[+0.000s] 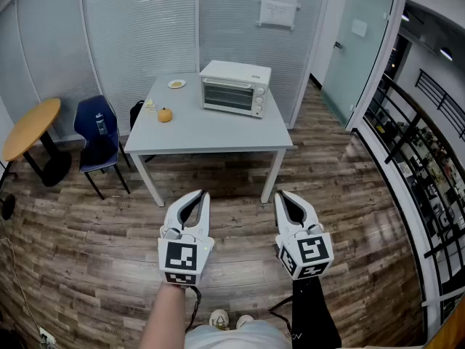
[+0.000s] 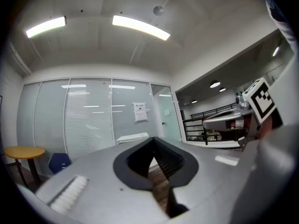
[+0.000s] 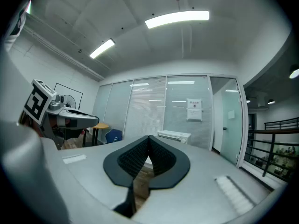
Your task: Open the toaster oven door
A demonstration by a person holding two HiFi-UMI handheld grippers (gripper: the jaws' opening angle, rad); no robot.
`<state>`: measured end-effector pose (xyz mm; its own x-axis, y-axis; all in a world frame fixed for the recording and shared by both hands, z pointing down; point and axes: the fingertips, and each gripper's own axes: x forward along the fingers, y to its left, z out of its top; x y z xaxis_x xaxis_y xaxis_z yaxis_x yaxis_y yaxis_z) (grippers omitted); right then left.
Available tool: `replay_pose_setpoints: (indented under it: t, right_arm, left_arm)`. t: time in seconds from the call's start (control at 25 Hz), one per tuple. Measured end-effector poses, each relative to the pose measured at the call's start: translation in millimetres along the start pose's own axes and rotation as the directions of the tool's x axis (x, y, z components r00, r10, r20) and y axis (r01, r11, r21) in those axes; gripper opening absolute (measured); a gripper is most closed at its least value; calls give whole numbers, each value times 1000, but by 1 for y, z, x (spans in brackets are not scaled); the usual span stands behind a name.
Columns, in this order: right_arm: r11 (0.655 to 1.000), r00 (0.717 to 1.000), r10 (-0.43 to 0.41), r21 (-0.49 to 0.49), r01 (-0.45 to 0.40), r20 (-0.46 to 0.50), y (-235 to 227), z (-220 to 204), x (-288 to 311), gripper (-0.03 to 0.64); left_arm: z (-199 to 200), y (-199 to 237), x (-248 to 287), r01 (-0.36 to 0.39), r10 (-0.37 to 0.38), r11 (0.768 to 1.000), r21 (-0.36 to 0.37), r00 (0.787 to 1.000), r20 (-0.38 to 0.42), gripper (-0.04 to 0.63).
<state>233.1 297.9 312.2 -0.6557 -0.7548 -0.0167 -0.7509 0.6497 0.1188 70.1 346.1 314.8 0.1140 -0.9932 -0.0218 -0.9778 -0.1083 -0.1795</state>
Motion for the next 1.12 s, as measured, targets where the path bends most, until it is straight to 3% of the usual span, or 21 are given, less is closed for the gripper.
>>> replay_pose_setpoints:
  t: [0.52,1.12]
  right_arm:
    - [1000,1000,-15,-12,15,23,35,-1,12,3]
    - [1000,998,11,-5,-10,58,1,-3,83,3]
  left_arm:
    - [-4,38,-14,7,-7,1000,-10,1000,20,57]
    - [-14,69,62,-2,2,1000,-17,1000,18,57]
